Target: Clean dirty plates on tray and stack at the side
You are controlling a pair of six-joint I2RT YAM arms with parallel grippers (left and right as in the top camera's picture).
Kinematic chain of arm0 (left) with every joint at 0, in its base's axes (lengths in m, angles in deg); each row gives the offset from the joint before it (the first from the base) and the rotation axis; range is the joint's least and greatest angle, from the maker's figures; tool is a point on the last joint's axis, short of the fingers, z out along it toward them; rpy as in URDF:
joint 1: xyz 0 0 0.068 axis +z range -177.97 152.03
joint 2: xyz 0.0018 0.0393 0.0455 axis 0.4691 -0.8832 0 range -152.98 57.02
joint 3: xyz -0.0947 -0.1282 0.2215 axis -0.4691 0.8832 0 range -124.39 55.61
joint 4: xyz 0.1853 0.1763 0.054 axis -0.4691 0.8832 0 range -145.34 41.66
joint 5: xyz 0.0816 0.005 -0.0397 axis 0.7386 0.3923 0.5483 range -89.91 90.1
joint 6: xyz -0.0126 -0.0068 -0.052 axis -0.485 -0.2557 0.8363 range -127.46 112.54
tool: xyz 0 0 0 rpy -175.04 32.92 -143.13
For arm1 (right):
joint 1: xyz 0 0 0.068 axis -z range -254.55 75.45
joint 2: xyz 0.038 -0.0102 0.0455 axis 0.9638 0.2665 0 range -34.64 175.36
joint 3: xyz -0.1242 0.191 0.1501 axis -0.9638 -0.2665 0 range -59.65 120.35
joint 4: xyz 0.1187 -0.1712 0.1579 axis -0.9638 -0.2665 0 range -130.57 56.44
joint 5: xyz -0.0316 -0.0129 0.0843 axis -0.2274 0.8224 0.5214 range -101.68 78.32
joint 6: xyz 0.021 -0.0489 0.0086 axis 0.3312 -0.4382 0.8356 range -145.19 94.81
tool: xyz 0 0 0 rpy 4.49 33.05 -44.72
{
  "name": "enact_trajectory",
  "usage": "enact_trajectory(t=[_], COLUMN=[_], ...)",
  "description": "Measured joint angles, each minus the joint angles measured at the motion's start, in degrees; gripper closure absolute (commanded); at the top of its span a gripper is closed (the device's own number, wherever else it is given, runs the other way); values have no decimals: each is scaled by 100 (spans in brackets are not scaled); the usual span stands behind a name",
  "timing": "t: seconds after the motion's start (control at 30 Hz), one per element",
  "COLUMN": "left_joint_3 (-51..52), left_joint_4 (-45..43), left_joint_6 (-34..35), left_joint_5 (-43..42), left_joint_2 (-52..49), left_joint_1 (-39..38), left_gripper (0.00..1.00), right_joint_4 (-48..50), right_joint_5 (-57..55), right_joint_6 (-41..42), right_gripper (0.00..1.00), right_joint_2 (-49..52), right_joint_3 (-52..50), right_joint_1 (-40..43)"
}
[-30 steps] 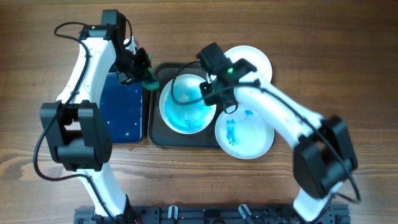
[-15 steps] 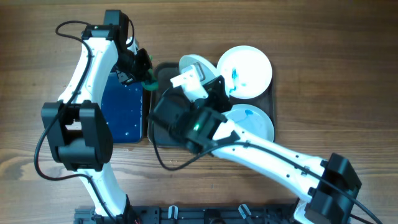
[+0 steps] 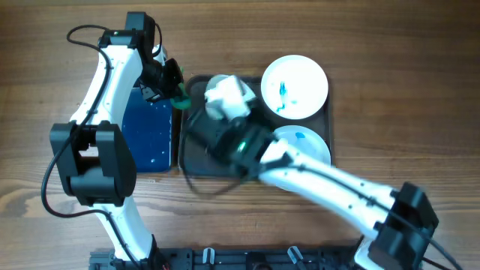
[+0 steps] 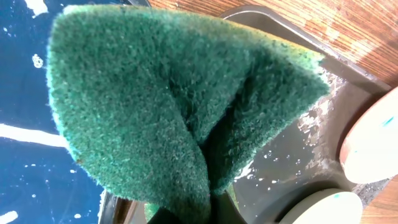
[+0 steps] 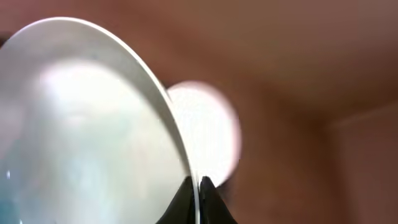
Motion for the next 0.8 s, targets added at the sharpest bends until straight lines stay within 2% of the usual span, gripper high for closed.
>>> enact_trajectory(t=[0.03, 0.17, 0.33, 0.4, 0.5, 0.53, 0.6, 0.8], left_joint_3=[0, 0, 0, 0, 0, 0, 0, 0], left_joint_4=[2, 2, 2, 2, 2, 2, 2, 2], left_joint_6=[0, 0, 0, 0, 0, 0, 0, 0], left_joint_5=[11, 11, 11, 11, 11, 11, 11, 11], left_joint_2=[0, 0, 0, 0, 0, 0, 0, 0], left_joint_1=[0, 0, 0, 0, 0, 0, 0, 0], left_gripper=[96, 96, 96, 96, 96, 96, 96, 96], right_joint_4=[-13, 94, 446, 485, 483, 487, 505, 837], right_joint_5=[905, 2983, 4520, 4815, 5327, 5504, 5694, 6188], right_joint_6=[188, 782, 1082, 1132, 1088, 944, 546, -1572], right_gripper=[96, 96, 96, 95, 73, 60, 51, 49], right_joint_2=[7, 245, 1161, 1390, 1744, 1797, 1801, 1801], right_joint_3=[0, 0, 2, 0, 0, 0, 0, 0], right_joint_1=[380, 1412, 1731, 1746, 1759, 1801, 1871, 2356])
